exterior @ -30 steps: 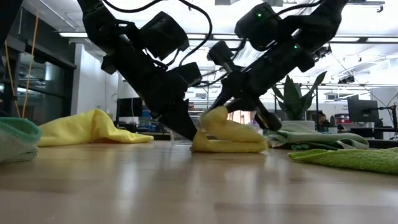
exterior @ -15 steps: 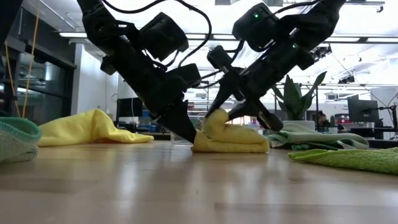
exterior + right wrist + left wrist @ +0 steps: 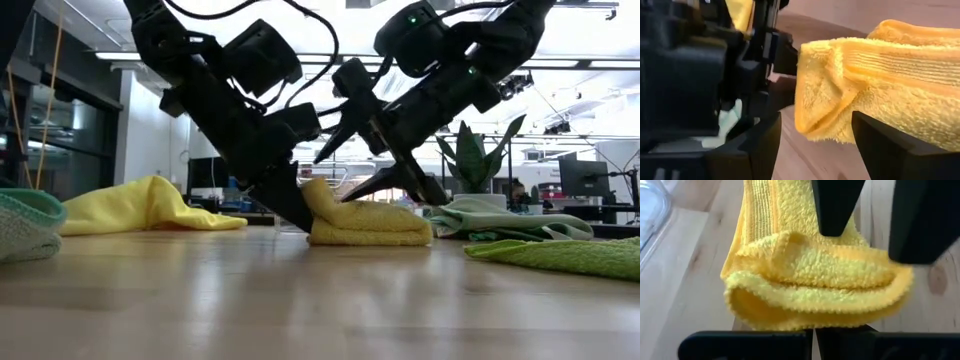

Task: Fold microfiber towels
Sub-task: Fold the right yellow towel, then put the folded right yellow towel into the transparent bin

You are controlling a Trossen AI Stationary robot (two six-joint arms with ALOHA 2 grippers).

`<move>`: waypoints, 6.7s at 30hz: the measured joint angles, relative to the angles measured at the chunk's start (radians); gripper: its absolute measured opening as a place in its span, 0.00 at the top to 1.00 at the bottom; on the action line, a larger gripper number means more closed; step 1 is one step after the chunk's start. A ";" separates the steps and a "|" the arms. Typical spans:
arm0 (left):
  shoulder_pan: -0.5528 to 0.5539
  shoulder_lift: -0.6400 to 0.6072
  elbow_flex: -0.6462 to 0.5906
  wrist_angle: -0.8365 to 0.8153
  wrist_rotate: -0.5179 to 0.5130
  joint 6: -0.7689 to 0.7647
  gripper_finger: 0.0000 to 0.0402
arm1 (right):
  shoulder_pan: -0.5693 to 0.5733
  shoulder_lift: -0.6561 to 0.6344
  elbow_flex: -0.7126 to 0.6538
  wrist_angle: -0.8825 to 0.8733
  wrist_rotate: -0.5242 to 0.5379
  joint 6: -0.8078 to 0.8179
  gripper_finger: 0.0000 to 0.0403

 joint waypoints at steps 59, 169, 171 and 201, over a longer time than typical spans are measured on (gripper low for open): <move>0.093 -0.305 0.000 -0.152 0.093 0.106 1.00 | -0.026 -0.305 -0.023 -0.768 0.165 -0.436 0.94; 0.206 -0.864 -0.206 0.227 0.287 -0.140 1.00 | -0.076 -0.371 0.048 -0.566 -0.004 -0.508 1.00; 0.219 -0.885 -0.206 0.225 0.286 -0.144 1.00 | -0.113 -0.359 0.148 -0.637 -0.037 -0.602 1.00; 0.231 -0.907 -0.207 0.201 0.223 -0.136 1.00 | -0.550 0.047 0.496 -0.516 0.007 -0.682 1.00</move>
